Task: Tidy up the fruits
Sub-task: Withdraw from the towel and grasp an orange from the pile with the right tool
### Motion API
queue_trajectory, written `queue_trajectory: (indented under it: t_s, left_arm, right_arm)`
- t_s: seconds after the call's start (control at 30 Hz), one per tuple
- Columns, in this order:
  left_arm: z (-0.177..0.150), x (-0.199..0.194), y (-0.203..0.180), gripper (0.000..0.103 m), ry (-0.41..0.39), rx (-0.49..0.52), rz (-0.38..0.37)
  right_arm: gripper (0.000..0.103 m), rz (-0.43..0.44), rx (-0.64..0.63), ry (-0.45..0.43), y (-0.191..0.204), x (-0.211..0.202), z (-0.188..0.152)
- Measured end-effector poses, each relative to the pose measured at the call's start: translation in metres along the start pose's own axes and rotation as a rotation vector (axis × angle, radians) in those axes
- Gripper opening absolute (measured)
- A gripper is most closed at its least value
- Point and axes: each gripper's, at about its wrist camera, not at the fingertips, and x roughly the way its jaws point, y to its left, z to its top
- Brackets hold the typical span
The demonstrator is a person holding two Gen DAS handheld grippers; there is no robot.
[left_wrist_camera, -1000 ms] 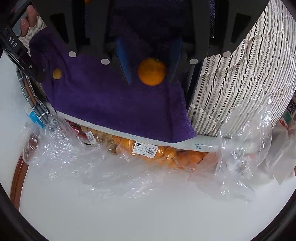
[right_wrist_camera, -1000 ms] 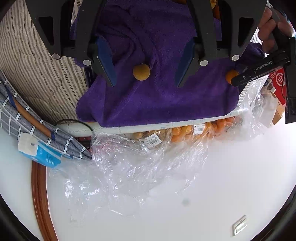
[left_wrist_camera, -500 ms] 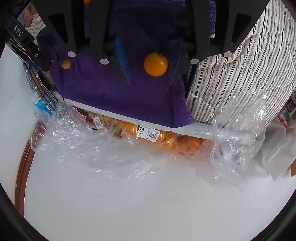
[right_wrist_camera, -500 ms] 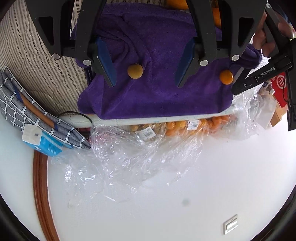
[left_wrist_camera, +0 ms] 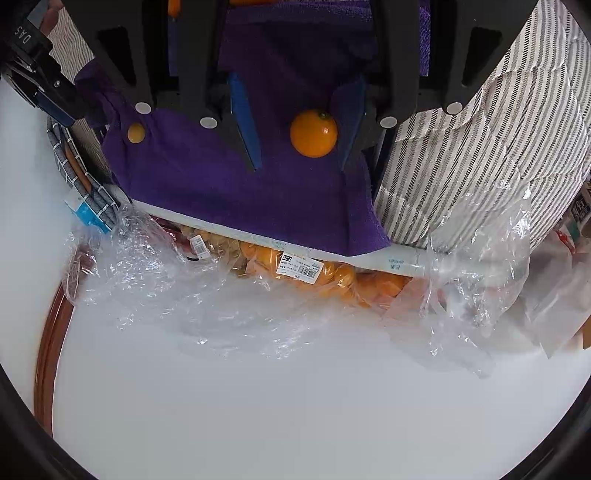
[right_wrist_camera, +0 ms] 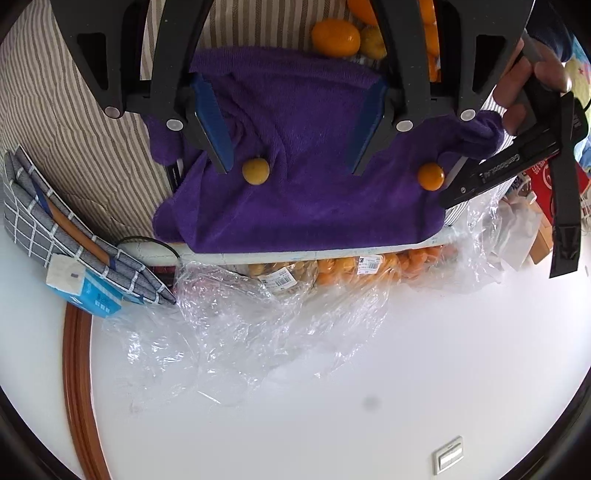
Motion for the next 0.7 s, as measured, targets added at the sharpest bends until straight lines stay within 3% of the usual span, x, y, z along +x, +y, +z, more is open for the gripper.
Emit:
queue_trajectory:
  t_s: [0.4,0.7]
  left_arm:
    - [-0.020,-0.029,0.015,0.041,0.001,-0.023,0.003]
    - [-0.050,-0.073,0.038,0.048,-0.004,-0.013,0.030]
  right_arm:
    - [0.064,-0.025,0.000,0.012,0.001,-0.045,-0.039]
    - [0.058,-0.054,-0.001,0.063,0.006,-0.049,-0.063]
